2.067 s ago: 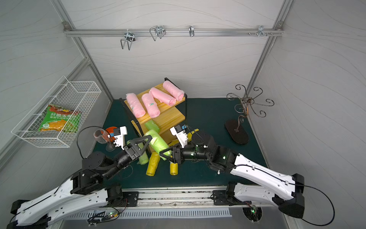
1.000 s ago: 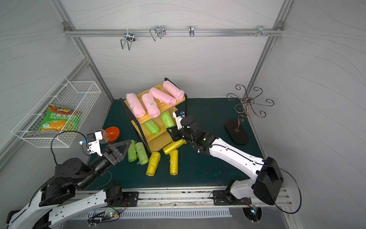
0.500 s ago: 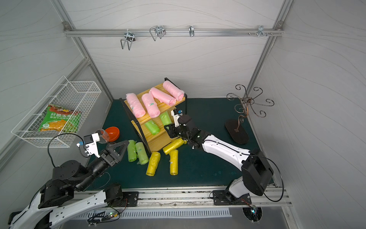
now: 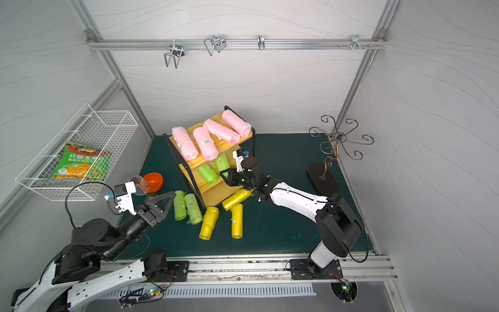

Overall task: Sort the rolls of trash bags by color and place them on the shelf
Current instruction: Place the roll of trash bags on the shelf.

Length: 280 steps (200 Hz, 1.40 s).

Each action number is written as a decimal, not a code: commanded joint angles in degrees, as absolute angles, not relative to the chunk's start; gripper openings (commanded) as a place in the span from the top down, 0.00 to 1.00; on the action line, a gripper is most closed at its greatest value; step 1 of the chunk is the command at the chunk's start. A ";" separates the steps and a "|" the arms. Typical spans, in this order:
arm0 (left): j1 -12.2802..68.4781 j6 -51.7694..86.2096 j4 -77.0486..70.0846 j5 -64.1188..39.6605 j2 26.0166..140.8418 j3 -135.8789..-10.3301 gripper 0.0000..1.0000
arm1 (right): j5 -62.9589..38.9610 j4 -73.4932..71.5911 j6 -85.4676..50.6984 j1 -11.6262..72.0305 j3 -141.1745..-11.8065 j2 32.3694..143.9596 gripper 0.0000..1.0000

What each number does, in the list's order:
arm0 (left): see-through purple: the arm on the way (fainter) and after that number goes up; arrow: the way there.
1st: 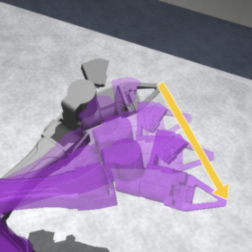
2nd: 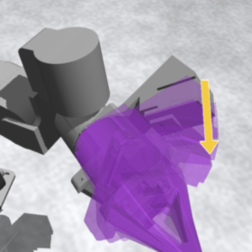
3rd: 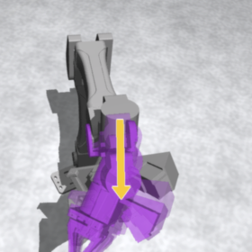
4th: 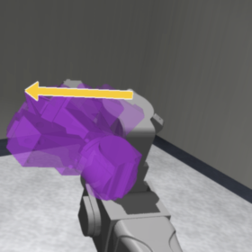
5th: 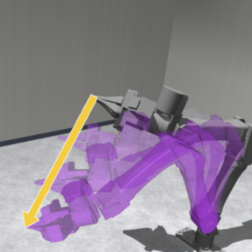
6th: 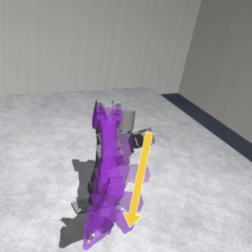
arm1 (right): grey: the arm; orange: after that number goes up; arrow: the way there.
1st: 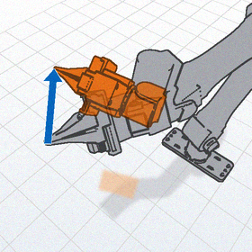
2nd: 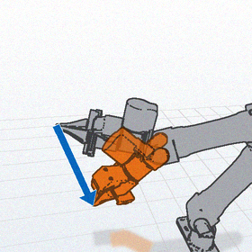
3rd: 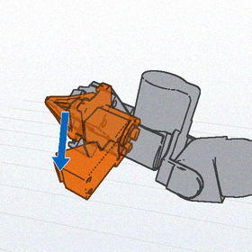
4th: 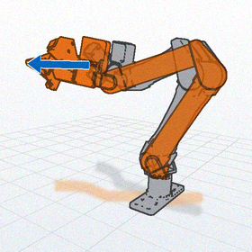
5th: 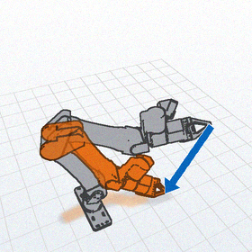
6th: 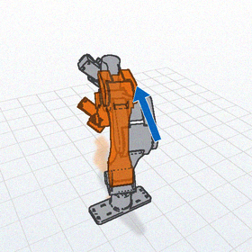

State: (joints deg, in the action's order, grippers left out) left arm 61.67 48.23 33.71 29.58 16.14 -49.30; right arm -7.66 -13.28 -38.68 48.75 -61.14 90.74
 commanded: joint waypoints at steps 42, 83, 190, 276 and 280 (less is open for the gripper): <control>61.95 47.94 32.00 30.32 15.81 -49.79 0.14 | -12.07 -11.16 -38.68 47.11 -68.19 92.89 1.00; 61.96 47.85 32.09 30.50 16.11 -49.83 0.14 | -15.38 -8.56 -38.70 46.14 -71.28 96.41 1.00; 61.96 48.01 32.21 30.50 17.31 -49.73 0.11 | -14.36 -2.12 -35.60 46.21 -71.51 93.30 0.43; 61.96 47.31 37.28 31.27 21.00 -51.14 0.07 | -10.71 5.50 -32.16 45.99 -69.37 84.75 0.30; 61.96 47.20 37.97 31.37 21.20 -51.20 0.07 | -10.41 5.93 -32.15 45.97 -68.91 84.06 0.30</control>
